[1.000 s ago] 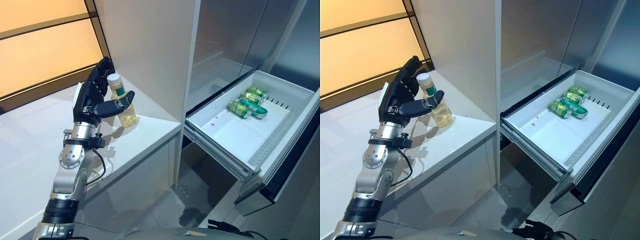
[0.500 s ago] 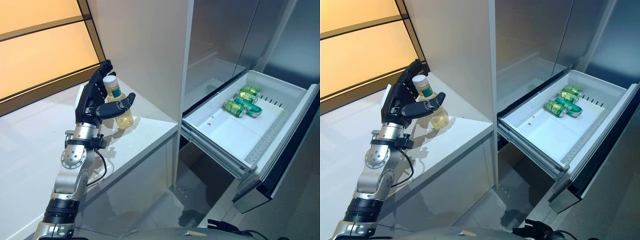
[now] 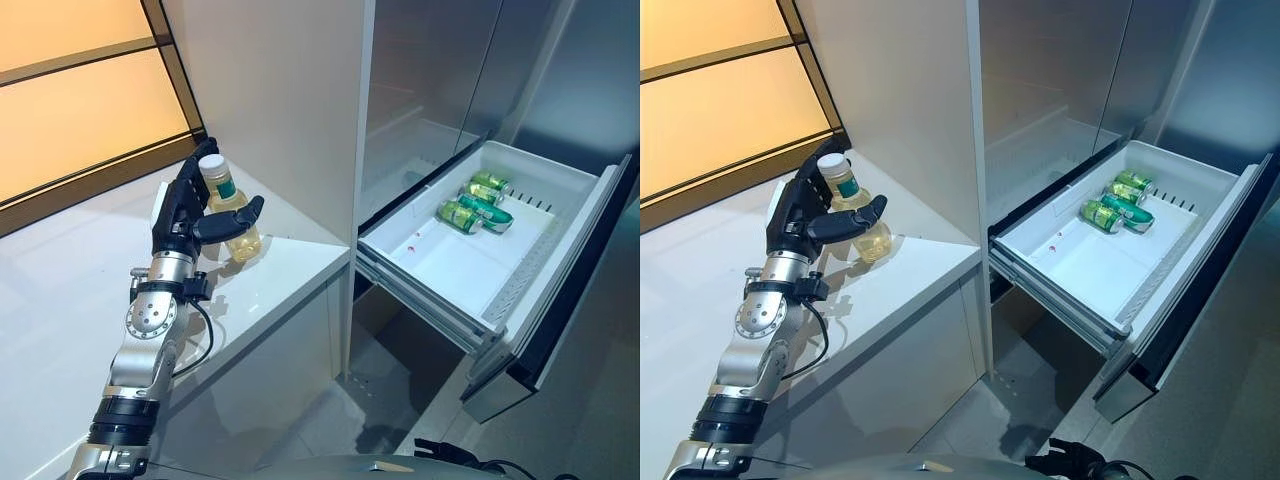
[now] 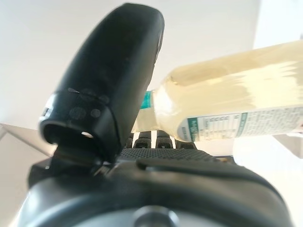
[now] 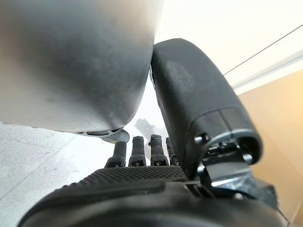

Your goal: Put drinks into fridge and close the fridge

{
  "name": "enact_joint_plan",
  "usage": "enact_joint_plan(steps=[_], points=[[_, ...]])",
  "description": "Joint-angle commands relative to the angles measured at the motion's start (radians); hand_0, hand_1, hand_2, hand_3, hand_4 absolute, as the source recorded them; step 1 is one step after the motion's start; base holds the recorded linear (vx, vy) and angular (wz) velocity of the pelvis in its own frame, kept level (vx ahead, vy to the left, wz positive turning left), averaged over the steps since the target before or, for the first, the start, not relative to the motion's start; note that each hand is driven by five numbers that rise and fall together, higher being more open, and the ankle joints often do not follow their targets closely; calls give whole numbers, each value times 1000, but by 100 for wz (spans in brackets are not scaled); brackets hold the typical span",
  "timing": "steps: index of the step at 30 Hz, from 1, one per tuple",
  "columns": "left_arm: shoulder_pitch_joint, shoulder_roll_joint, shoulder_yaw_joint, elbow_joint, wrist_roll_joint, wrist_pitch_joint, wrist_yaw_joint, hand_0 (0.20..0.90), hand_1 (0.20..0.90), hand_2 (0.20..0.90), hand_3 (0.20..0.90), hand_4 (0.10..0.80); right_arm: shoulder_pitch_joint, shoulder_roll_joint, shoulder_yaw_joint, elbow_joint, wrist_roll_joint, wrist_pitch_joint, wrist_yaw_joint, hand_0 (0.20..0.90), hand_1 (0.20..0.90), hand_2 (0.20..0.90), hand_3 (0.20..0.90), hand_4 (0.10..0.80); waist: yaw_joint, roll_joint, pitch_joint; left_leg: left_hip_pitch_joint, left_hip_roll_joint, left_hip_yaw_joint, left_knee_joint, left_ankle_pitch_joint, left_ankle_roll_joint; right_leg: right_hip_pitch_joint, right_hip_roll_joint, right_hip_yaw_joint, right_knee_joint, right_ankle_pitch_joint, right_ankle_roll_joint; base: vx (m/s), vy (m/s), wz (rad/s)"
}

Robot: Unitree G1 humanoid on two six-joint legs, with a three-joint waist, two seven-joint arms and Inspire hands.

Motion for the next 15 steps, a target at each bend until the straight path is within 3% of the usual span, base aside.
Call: enact_joint_plan(steps=[1, 15], points=[[-84, 52, 14, -15, 26, -75, 18, 900, 900, 900, 900, 800, 2, 26, 32, 8, -39, 5, 31, 900, 900, 900, 900, 800, -25, -20, -17, -3, -29, 77, 12, -60, 21, 34, 4, 44, 93, -117, 33, 3, 6, -9], [-87, 45, 13, -2, 42, -75, 49, 900, 900, 900, 900, 800, -8, 23, 28, 25, -49, -5, 39, 900, 900, 900, 900, 800, -18, -20, -17, -4, -30, 70, 10, -59, 19, 35, 6, 37, 94, -120, 31, 0, 0, 0]])
